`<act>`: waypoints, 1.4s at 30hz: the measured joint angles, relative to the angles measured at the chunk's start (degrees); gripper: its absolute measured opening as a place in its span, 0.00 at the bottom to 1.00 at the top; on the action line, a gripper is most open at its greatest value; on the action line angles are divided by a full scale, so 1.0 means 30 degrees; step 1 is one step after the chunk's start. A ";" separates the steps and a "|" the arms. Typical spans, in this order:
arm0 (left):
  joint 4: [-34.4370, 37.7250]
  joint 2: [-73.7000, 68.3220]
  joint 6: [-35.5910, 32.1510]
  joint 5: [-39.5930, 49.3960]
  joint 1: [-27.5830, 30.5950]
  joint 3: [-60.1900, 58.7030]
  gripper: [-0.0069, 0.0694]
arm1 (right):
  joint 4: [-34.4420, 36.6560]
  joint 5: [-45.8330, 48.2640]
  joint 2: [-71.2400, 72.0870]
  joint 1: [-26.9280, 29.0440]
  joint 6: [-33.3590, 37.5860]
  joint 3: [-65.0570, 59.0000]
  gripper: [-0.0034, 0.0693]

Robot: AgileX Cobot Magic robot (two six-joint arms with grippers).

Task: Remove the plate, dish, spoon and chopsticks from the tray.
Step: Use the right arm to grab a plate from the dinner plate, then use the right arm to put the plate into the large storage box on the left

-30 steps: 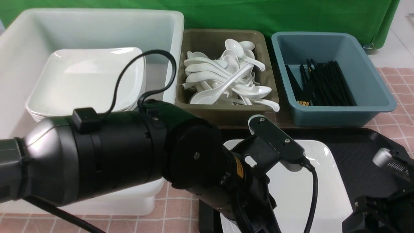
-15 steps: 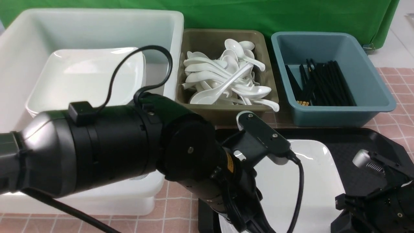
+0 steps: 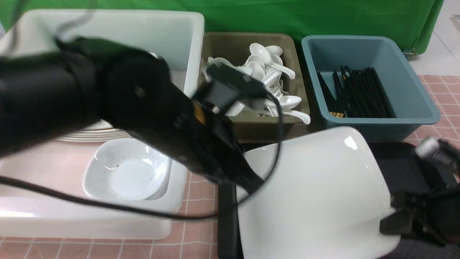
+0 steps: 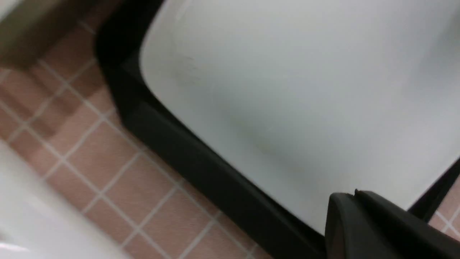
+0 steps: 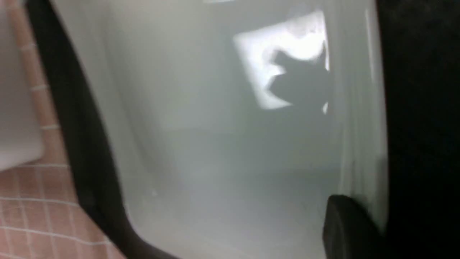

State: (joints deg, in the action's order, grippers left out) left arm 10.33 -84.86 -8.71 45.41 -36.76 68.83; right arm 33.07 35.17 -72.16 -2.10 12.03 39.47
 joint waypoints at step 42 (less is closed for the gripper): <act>0.3354 0.4790 -0.0967 0.2310 1.9110 0.0941 0.09 | 0.1858 -0.4115 -2.1519 -1.1117 -0.8887 2.9275 0.16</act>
State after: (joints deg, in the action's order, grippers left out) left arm 20.39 -70.49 -11.61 52.34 20.57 71.65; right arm 38.65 22.82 -136.72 -35.45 -14.63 127.29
